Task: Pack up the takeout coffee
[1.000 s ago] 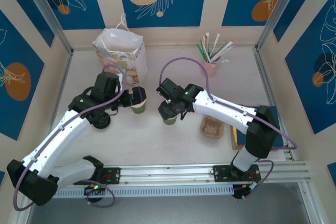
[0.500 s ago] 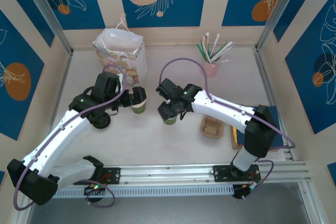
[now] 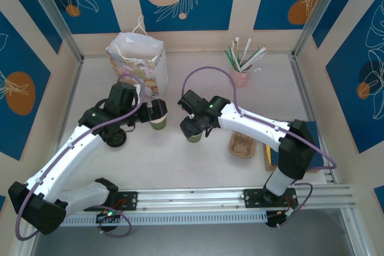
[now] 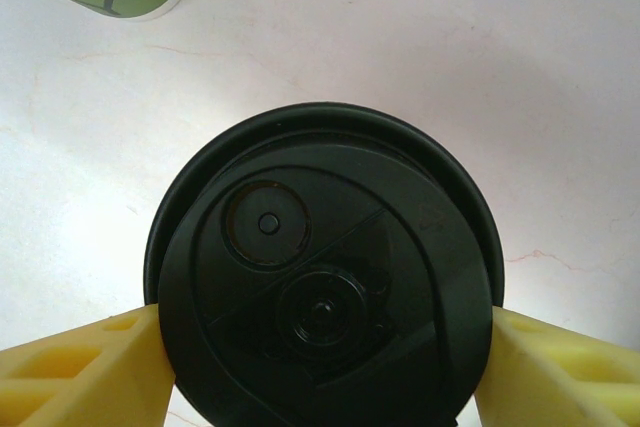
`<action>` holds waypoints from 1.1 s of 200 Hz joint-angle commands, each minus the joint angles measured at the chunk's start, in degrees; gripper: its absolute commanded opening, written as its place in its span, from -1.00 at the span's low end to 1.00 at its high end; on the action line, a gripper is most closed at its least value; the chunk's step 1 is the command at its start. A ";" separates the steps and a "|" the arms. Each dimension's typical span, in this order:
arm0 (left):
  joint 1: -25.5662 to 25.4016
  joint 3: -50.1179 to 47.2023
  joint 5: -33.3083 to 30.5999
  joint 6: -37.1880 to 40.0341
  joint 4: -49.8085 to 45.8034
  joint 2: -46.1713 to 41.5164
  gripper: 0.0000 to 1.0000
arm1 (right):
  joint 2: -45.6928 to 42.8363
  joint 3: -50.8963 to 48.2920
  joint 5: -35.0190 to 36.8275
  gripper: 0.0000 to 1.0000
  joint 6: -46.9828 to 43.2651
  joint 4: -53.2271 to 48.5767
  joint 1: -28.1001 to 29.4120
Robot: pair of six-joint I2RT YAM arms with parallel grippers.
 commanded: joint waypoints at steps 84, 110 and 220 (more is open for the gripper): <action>-0.46 0.58 -0.22 0.87 -0.92 0.41 1.00 | 0.09 -0.65 -0.56 0.54 1.56 -0.15 0.48; -0.47 0.71 -0.13 0.86 -0.92 0.49 1.00 | -0.18 0.37 0.02 0.60 1.56 -0.52 0.62; -0.76 0.08 4.47 -0.79 2.31 2.35 1.00 | -4.15 2.86 -1.48 0.83 3.31 -1.06 -0.88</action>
